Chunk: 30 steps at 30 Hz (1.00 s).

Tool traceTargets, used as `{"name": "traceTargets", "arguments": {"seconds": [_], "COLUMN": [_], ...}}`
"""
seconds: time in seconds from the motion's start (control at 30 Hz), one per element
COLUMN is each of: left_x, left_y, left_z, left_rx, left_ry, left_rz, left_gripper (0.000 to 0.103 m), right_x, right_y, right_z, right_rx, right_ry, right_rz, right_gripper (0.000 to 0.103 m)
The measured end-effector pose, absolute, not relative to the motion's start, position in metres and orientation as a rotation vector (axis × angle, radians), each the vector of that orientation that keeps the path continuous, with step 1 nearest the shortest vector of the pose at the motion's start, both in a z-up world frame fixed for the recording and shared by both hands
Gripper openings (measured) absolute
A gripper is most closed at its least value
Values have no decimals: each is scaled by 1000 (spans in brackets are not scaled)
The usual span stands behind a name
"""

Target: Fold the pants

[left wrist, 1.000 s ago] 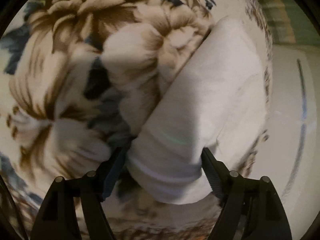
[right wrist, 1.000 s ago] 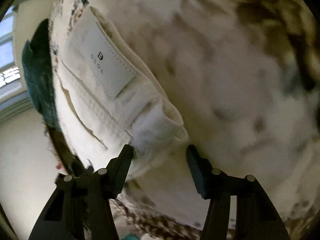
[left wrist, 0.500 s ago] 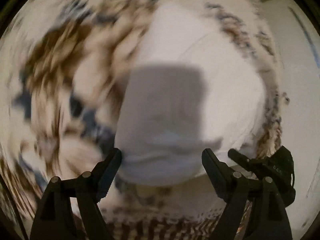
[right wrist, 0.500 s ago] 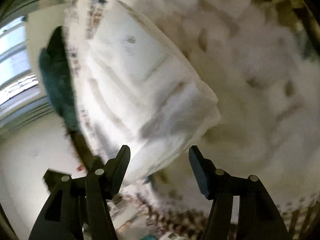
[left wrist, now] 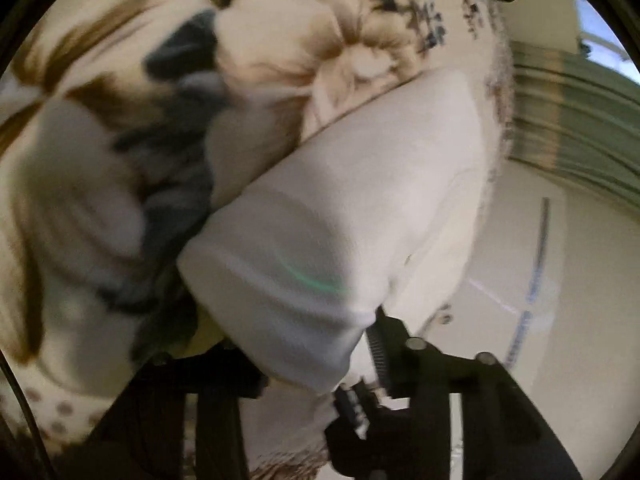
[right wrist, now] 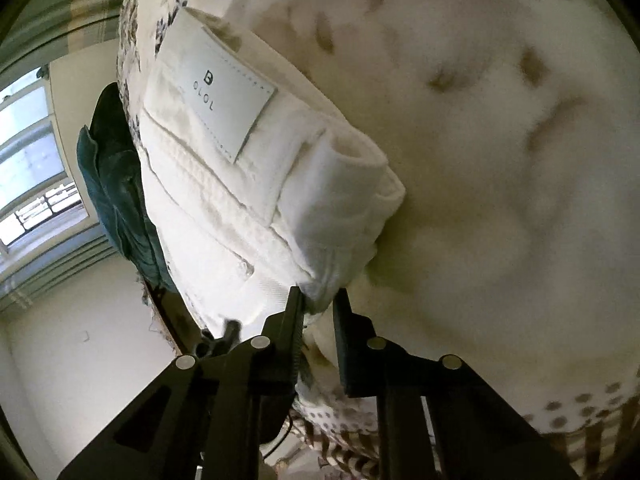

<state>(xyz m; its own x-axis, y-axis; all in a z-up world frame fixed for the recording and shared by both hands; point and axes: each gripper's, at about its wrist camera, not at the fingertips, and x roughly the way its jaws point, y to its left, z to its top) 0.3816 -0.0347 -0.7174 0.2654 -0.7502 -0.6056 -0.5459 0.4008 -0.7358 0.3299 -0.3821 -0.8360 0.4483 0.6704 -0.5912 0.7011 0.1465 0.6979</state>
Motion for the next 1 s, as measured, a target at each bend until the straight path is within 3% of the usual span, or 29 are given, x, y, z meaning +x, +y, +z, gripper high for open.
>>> {"name": "traceTargets", "arguments": {"seconds": [0.17, 0.27, 0.37, 0.4, 0.43, 0.47, 0.5, 0.57, 0.67, 0.7, 0.73, 0.8, 0.9, 1.0], "left_x": [373, 373, 379, 380, 381, 380, 380, 384, 389, 393, 396, 397, 400, 395], "left_y": [-11, -15, -12, -9, -5, -11, -8, -15, -26, -32, -34, -38, -42, -47], "left_z": [-760, -772, -762, -755, -746, -741, -735, -731, -733, -732, -730, -728, -732, -725], "left_rx": [-1657, -1697, -1625, -1589, -1542, -1493, -1455, -1389, -1329, -1315, -1288, -1260, -1238, -1134], "left_ry": [1159, 1158, 1251, 1267, 1274, 1293, 1295, 1307, 1318, 1321, 1325, 1326, 1347, 1429], "left_rz": [-356, -404, -413, -411, -405, -385, -375, -364, -349, -346, -353, -361, -383, -385], "left_gripper": [32, 33, 38, 44, 61, 69, 71, 71, 71, 70, 70, 70, 71, 71], "right_x": [303, 288, 295, 298, 299, 300, 300, 301, 316, 318, 320, 330, 337, 338], "right_y": [-382, -378, -381, -385, -389, -394, -399, -409, -416, -418, -418, -420, -421, -419], "right_z": [-852, -871, -859, -849, -842, -831, -824, -816, -830, -835, -838, -826, -793, -812], "right_rx": [1740, 1873, 1769, 1710, 1663, 1607, 1580, 1545, 1546, 1543, 1547, 1490, 1359, 1318], "right_ry": [1108, 1053, 1096, 1118, 1137, 1145, 1135, 1105, 1121, 1131, 1131, 1083, 1009, 1147], "right_rz": [36, 51, 80, 82, 73, 57, 46, 3, -50, -64, -66, -46, -1, -17], "right_gripper": [10, 10, 13, 21, 27, 44, 63, 73, 72, 51, 39, 28, 24, 28]}}
